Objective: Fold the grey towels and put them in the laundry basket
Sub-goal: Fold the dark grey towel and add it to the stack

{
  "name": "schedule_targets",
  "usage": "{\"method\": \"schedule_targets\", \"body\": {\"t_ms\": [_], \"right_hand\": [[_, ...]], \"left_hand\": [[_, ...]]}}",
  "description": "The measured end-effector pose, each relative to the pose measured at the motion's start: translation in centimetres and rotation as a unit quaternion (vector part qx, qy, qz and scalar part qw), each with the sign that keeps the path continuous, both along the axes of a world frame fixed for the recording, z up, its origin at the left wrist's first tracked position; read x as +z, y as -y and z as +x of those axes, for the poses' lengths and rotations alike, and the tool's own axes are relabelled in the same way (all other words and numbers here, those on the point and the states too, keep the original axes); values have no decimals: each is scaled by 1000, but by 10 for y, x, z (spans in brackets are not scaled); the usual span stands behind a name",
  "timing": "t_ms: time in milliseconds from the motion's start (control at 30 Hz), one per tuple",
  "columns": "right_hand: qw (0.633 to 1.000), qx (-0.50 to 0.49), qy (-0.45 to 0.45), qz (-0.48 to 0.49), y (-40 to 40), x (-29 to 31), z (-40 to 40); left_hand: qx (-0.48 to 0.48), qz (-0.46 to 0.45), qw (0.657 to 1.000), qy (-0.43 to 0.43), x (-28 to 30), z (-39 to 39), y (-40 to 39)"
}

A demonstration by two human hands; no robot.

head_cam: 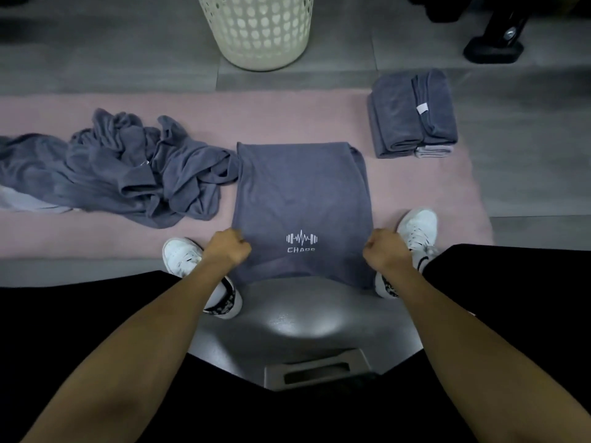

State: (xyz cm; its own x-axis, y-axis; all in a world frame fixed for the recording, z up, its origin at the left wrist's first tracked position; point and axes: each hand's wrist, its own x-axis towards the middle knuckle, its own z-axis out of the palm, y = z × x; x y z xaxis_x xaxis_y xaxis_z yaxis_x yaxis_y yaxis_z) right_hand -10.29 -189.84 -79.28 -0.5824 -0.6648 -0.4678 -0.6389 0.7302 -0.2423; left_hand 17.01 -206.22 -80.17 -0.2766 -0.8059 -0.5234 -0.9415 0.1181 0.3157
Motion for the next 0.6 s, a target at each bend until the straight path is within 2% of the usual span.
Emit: {"method": "schedule_targets", "body": {"t_ms": [233, 400, 600], "right_hand": [[997, -14, 21, -72, 69, 1, -41], [997, 6, 20, -71, 123, -8, -101], [996, 76, 1, -39, 185, -38, -153]], "left_hand": [[-34, 4, 994, -104, -3, -74, 36], [-71, 5, 987, -143, -22, -145, 77], [-148, 9, 982, -120, -73, -223, 140]]}}
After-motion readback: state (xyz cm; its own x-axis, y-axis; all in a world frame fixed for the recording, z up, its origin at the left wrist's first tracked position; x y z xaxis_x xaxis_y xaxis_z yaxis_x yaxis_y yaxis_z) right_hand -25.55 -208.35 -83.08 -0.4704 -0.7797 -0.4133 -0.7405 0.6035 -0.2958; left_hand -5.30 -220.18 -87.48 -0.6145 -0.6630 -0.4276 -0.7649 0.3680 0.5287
